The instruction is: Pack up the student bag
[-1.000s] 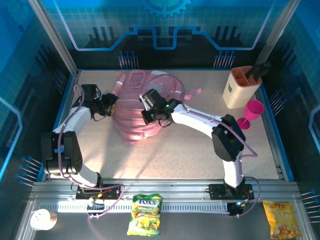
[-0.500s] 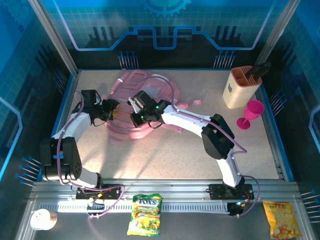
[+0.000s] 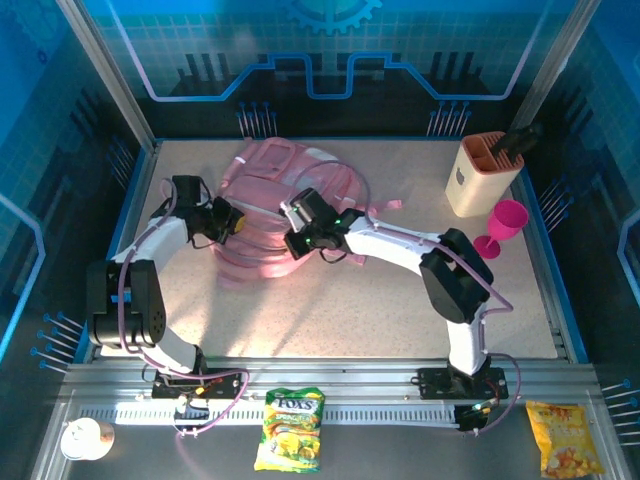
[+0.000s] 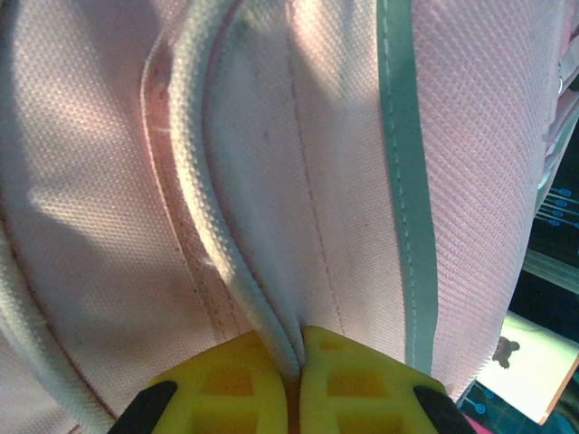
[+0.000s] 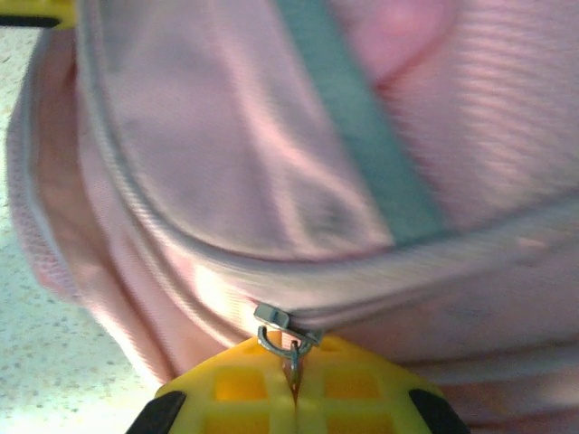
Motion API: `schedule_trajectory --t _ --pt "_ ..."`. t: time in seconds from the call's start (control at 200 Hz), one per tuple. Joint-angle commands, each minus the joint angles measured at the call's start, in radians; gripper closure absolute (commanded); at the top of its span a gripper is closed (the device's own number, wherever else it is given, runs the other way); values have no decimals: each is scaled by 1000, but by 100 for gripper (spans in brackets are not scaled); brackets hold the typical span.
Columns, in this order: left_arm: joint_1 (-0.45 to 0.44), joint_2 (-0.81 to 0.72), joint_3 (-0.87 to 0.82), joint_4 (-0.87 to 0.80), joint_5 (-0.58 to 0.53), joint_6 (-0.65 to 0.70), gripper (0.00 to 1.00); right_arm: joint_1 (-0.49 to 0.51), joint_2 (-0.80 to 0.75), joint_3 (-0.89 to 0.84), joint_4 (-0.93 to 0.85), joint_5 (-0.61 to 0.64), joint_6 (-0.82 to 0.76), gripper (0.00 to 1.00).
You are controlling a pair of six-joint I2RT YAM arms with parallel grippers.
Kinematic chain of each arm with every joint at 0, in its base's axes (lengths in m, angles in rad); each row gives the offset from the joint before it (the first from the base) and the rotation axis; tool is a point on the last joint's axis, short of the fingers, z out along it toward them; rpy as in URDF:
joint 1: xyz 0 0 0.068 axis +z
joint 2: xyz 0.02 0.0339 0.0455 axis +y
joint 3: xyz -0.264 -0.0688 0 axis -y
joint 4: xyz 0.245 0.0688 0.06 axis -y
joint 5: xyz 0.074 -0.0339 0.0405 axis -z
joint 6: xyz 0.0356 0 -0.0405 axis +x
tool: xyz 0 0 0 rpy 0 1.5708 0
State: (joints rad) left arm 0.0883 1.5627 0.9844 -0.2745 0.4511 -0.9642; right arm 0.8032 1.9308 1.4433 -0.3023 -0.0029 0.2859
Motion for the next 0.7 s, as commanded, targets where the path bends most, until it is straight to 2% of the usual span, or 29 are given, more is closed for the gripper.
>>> schedule_trajectory --t 0.0,0.2,0.34,0.515,0.58,0.62,0.695 --pt "7 23 40 -2 -16 83 100 -65 -55 -43 -78 51 -22 96" --pt "-5 52 62 -74 -15 186 100 -146 -12 48 -100 81 51 96" --pt "-54 75 103 -133 -3 278 100 -196 17 123 -161 144 148 96" --pt "-119 86 155 -176 2 347 100 -248 -46 53 -145 122 176 93" --pt "-129 74 160 -167 0 352 92 -260 -93 3 -128 116 165 86" --pt "-130 64 166 -162 -2 351 80 -267 -126 -26 -112 102 150 79" --pt "-130 31 168 -143 -26 355 63 -274 -194 -78 -90 98 133 66"
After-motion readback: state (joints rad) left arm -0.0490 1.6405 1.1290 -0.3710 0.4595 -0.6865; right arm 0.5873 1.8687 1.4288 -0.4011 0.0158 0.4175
